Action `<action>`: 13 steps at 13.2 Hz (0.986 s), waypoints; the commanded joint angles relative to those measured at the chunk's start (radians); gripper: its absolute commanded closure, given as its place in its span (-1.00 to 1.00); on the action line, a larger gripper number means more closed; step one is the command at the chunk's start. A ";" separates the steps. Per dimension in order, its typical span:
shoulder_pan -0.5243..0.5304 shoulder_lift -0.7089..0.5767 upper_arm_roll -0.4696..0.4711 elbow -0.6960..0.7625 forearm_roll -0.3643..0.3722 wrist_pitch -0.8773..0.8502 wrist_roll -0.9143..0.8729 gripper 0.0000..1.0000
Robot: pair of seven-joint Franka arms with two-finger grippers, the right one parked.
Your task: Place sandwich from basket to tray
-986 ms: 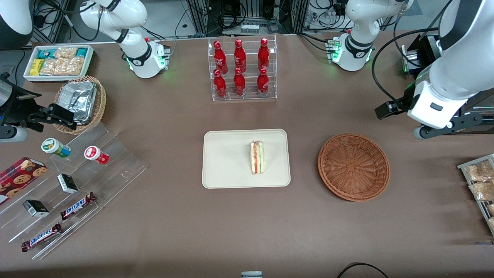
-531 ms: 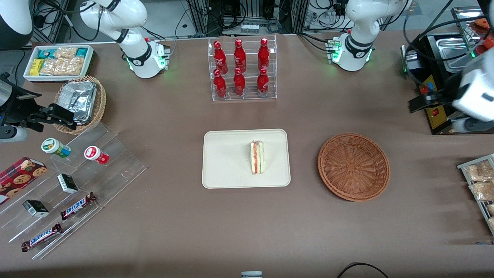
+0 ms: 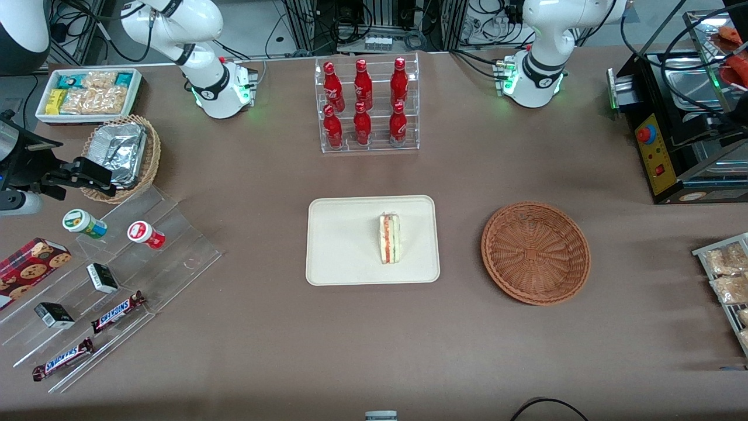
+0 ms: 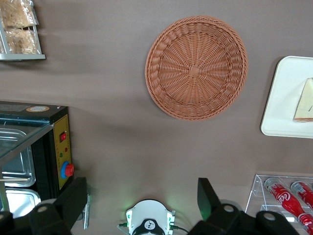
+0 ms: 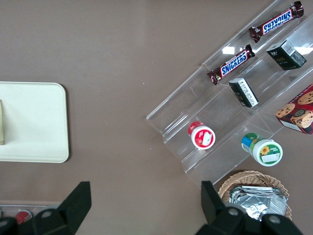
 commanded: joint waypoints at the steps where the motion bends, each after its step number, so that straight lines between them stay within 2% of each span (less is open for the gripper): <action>1: -0.026 -0.053 0.022 -0.059 -0.016 0.022 0.022 -0.98; 4: -0.022 -0.151 0.022 -0.202 -0.016 0.091 0.040 -0.98; 13: -0.069 -0.090 0.011 -0.116 0.025 0.085 0.033 -0.99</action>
